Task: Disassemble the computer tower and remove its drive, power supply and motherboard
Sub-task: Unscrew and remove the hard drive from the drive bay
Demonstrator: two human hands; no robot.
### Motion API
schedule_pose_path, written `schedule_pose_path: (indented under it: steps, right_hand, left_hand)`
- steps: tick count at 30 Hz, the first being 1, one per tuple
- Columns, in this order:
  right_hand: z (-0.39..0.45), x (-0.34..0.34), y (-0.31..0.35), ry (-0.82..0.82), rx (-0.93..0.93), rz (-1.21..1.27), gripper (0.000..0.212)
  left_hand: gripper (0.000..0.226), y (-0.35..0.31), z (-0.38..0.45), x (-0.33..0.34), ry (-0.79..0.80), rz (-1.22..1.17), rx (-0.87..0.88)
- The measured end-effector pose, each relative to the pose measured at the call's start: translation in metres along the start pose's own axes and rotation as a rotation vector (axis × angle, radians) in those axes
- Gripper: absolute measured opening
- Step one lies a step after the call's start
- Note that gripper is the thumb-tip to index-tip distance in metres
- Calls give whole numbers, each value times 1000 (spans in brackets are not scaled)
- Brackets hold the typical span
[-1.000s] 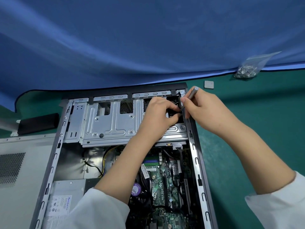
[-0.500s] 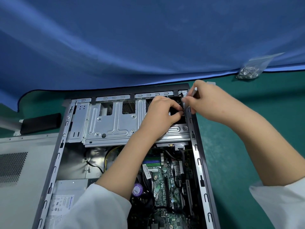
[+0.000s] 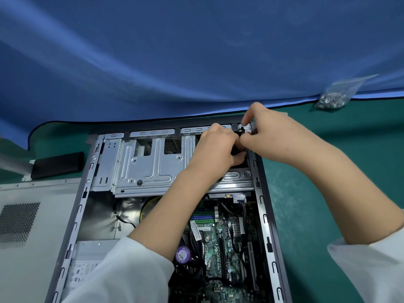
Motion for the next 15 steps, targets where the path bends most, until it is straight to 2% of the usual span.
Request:
schedule_pose_path:
  steps: [4,7,11,14,15]
  right_hand:
    - [1,-4,-2,-31,28,-159,29]
    - [3,-4,-3,-56,13,-106,14]
    - [1,-3,-4,-48,17,-103,8]
    - [1,-4,-5,-79,20,-166,24]
    - [2,-3,-6,-100,13,-159,20]
  left_hand:
    - [8,0,2,2,-16,9,-23]
    - [7,0,4,5,-17,17,-35]
    - [16,-2,3,4,-25,41,-40]
    - [11,-3,4,3,-33,48,-58]
    - [12,-4,4,4,-28,79,-56]
Point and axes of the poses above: each hand's wrist, its own z-axis towards the middle knuckle, its own x-axis out of the palm, y = z × x, the point moved 6 cm from there along z, towards the middle knuckle, and after that the axes turned 15 degrees about -x, right-handed, at the moved point
